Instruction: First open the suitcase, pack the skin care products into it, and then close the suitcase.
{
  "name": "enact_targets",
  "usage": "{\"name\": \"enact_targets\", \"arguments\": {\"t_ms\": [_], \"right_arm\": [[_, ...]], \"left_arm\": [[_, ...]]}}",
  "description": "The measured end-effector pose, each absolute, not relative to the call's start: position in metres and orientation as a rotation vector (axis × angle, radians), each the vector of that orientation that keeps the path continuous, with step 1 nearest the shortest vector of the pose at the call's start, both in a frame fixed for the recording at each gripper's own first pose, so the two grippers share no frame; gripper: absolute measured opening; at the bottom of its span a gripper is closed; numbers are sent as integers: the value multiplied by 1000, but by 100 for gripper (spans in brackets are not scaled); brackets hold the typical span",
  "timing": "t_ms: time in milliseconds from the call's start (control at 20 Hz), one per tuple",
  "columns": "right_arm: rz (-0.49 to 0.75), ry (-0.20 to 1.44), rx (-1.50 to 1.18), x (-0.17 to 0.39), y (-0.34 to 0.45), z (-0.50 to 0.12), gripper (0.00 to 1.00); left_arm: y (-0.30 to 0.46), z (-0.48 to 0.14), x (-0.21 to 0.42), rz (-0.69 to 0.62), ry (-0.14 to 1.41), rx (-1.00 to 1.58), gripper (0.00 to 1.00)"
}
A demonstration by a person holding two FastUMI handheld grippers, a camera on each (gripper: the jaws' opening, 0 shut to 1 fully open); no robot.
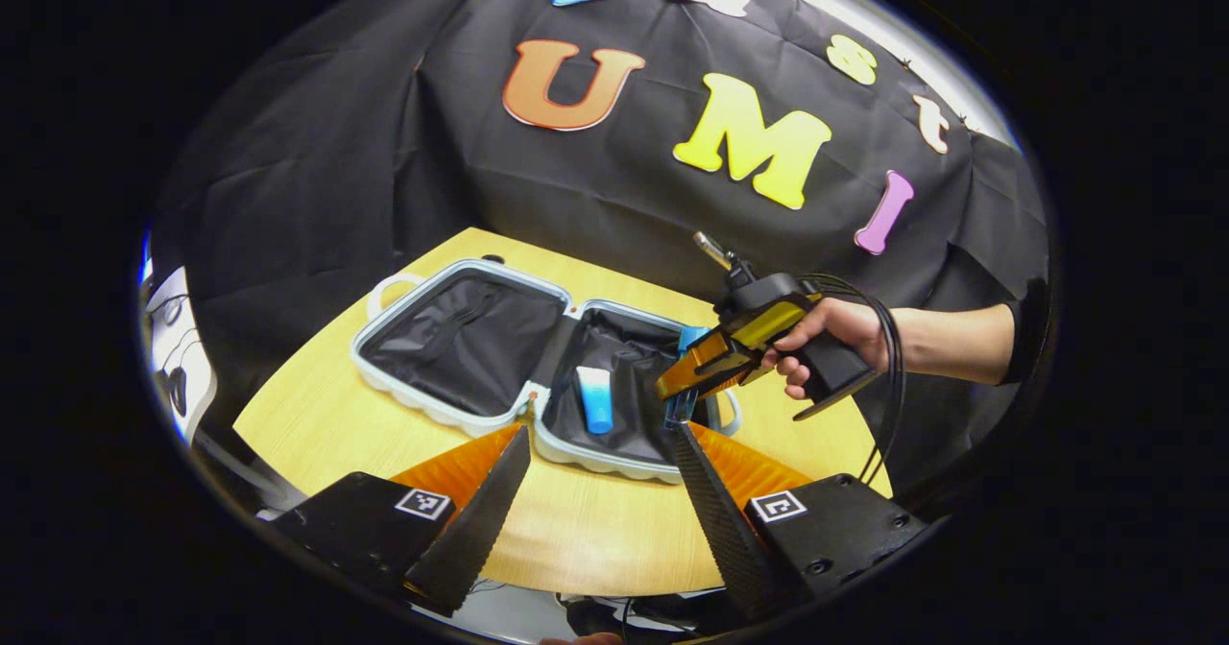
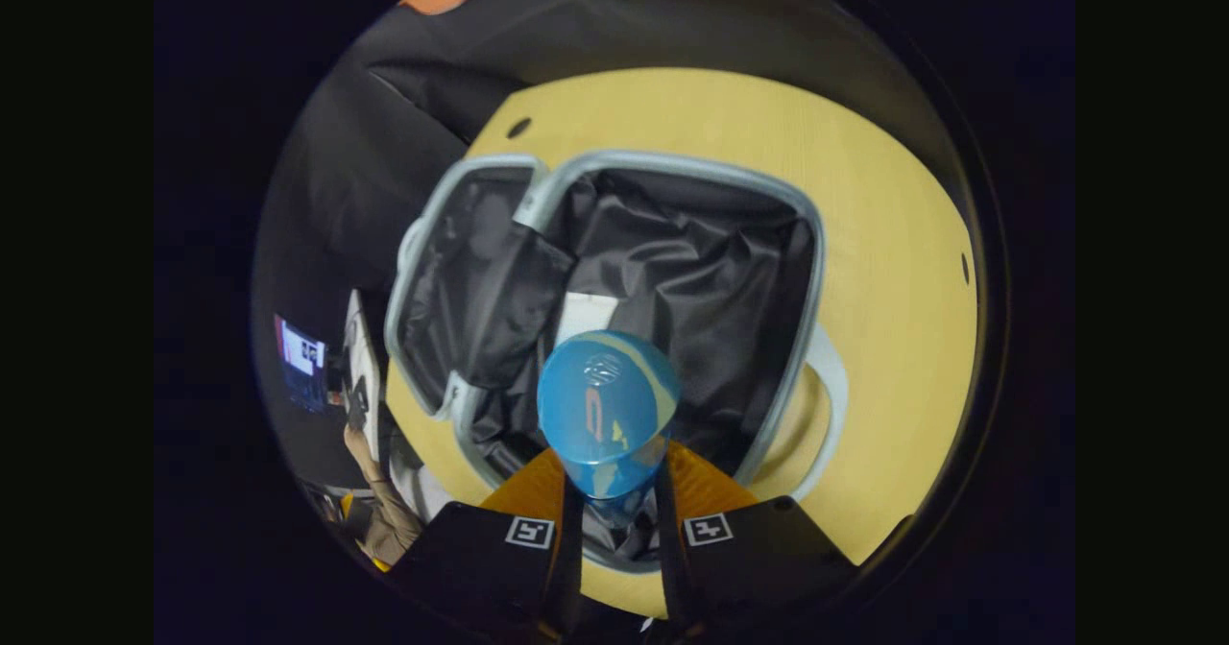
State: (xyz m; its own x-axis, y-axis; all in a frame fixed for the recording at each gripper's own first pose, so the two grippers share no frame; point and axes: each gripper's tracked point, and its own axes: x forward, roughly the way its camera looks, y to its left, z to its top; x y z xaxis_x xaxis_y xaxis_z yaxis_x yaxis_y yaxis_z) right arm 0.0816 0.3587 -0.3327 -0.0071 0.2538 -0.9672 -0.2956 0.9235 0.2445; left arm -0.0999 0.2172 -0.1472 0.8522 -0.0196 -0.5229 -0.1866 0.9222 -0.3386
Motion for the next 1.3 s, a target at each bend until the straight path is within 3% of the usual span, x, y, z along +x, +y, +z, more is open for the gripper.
{"name": "enact_targets", "arguments": {"t_ms": [200,600,1100,1250,1300], "right_arm": [[281,1604,-2,91,354,-358,33],[149,1632,-13,101,354,-377,33],[140,1633,58,89,353,-353,46],[196,1559,111,83,350,-319,63],[244,1523,123,79,350,-301,63]], "left_arm": [[241,-148,-118,147,545,-445,98],[247,-131,-112,117,507,-418,97],[255,-123,-94,86,494,-395,97],[282,-129,-75,69,490,-351,98],[295,-130,-66,58,477,-333,99]]}}
